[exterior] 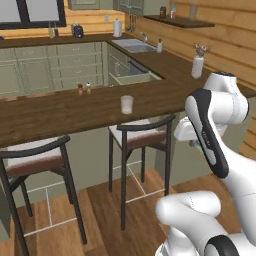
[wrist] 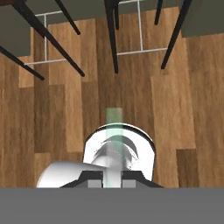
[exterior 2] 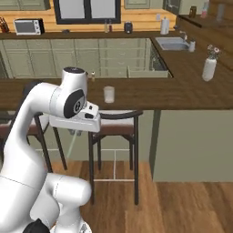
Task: Take a straw from the drawer in front and place it inside the glass cup on the dining counter.
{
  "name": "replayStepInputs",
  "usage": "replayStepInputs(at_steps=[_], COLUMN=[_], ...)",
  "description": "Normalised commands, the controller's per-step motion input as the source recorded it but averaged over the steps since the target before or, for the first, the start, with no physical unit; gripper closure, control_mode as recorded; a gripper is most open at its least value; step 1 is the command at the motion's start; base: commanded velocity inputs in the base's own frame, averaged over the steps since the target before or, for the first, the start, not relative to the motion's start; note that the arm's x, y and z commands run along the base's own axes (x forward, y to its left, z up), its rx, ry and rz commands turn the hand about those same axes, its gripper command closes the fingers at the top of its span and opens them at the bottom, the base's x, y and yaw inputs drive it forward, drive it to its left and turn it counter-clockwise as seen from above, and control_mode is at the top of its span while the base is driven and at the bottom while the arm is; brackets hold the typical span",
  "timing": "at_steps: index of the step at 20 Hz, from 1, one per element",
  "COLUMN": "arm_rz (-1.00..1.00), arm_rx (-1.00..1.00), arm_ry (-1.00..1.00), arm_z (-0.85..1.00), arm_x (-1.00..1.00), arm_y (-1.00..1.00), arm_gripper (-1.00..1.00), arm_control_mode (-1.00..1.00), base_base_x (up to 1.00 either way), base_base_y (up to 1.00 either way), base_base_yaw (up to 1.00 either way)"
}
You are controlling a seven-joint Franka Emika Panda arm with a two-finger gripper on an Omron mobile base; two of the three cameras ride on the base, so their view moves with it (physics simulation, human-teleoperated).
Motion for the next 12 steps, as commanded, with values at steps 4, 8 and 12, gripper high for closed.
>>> replayStepInputs(at_steps=[4, 8, 12], arm_rz=[0.0, 0.0, 0.0], arm_rx=[0.0, 0.0, 0.0], arm_ry=[0.0, 0.0, 0.0], arm_z=[0.0, 0.0, 0.0], arm_x=[0.0, 0.0, 0.0], arm_y=[0.0, 0.0, 0.0], arm_gripper=[1.0, 1.0, 1.0], arm_control_mode=[1.0, 1.0, 1.0], base_base_x=[0.7, 0.82, 0.83], base_base_y=[-0.28, -0.16, -0.17], base_base_yaw=[0.23, 0.2, 0.2])
